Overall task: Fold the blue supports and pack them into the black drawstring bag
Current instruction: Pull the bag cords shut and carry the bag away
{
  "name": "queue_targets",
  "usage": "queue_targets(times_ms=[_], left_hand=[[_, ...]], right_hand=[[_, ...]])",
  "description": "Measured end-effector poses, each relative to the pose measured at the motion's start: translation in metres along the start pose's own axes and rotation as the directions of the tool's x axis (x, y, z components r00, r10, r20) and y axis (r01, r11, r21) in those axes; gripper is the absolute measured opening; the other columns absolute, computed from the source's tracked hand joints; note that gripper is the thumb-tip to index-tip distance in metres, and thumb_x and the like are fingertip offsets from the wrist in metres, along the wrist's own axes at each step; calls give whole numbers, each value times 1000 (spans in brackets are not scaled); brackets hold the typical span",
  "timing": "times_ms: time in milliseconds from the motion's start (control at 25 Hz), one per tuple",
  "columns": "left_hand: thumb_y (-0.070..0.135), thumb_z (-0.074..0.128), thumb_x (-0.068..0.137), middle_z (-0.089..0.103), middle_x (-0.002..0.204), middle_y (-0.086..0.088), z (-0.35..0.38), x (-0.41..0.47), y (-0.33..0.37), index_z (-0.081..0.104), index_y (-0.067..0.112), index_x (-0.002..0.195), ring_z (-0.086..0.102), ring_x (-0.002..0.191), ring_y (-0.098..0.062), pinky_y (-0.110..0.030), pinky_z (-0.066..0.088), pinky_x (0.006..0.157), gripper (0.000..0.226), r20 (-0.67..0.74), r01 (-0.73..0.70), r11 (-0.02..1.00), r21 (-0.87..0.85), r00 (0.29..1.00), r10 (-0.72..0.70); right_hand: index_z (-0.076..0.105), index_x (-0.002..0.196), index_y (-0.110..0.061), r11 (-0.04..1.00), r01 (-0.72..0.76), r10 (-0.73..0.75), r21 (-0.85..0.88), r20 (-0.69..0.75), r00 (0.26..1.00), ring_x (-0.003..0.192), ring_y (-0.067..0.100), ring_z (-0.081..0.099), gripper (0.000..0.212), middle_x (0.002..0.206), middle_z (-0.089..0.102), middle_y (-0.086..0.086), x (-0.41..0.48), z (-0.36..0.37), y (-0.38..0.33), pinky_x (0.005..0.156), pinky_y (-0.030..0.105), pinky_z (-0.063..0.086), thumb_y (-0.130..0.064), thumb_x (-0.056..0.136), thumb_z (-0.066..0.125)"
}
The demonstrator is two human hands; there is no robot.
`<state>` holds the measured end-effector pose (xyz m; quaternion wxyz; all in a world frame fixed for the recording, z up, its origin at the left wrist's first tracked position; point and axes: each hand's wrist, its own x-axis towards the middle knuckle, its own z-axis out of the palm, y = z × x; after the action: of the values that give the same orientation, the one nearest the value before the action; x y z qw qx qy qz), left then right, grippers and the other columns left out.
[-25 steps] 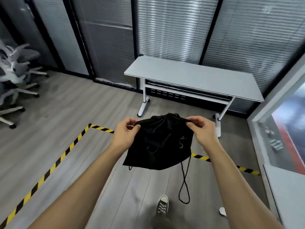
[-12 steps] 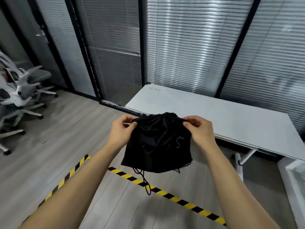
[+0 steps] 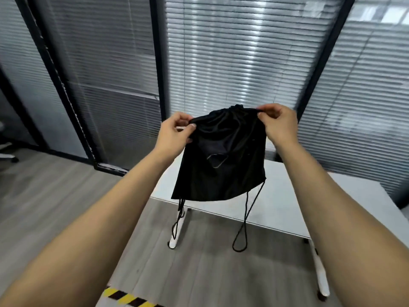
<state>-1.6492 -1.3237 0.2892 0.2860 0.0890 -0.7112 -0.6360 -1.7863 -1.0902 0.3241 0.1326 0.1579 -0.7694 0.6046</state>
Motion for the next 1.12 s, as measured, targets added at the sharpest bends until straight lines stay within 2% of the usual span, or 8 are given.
queue_targets(times_ms=[320,520,640,720,800,920,1000,1120], left_hand=[[10,66,87,64,88,4,66,192,-6,65,34,82,66,81,-17,-50,58,86,25,43,-113,993,-22,993,114],[11,65,87,68,88,5,91,258,-44,64,31,85,67,86,-18,-50,58,89,20,12,-89,996,-5,996,89],[11,64,90,67,85,7,97,266,-97,67,27,90,65,85,-19,-48,59,85,16,53,-39,995,96,998,34],[11,64,93,64,84,0,91,253,-135,69,16,98,63,81,-19,-45,58,78,8,71,34,986,163,996,-46],[17,65,94,62,80,1,91,253,-173,70,17,99,61,76,-16,-41,55,73,7,65,104,971,215,991,-120],[22,67,93,62,75,5,98,254,-218,69,25,93,58,68,-13,-32,50,71,5,56,173,919,355,977,-205],[22,68,91,62,76,7,105,252,-243,67,30,88,58,66,-14,-37,54,73,8,48,241,870,431,956,-289],[27,68,89,66,80,7,116,247,-279,67,30,91,65,74,-18,-45,58,80,4,27,327,802,499,920,-392]], right_hand=[[74,86,-29,983,174,-162,60,-173,971,85,14,73,22,86,76,-5,170,19,11,87,47,60,-9,83,66],[74,88,-26,972,181,-152,150,-188,970,84,11,71,21,86,75,-7,215,42,51,85,39,59,-7,83,66],[76,90,-24,990,56,-37,131,-137,990,83,8,70,20,87,76,-8,203,54,111,82,28,57,-7,85,69],[77,93,-18,995,-34,41,94,-81,996,82,11,70,15,87,76,-2,181,59,144,82,29,57,-7,87,70],[77,93,-15,984,-143,147,105,-32,989,75,11,69,14,80,74,1,177,69,178,79,29,58,-3,87,72],[76,81,-27,951,-308,308,26,11,951,66,9,69,18,70,74,-4,178,85,226,73,33,57,-9,83,75],[77,76,-31,902,-428,429,-57,6,903,71,13,72,10,72,75,-6,174,94,258,79,41,61,-21,77,76],[76,81,-30,835,-527,535,-157,9,845,80,11,72,9,79,75,-11,165,107,297,82,41,62,-22,81,75]])
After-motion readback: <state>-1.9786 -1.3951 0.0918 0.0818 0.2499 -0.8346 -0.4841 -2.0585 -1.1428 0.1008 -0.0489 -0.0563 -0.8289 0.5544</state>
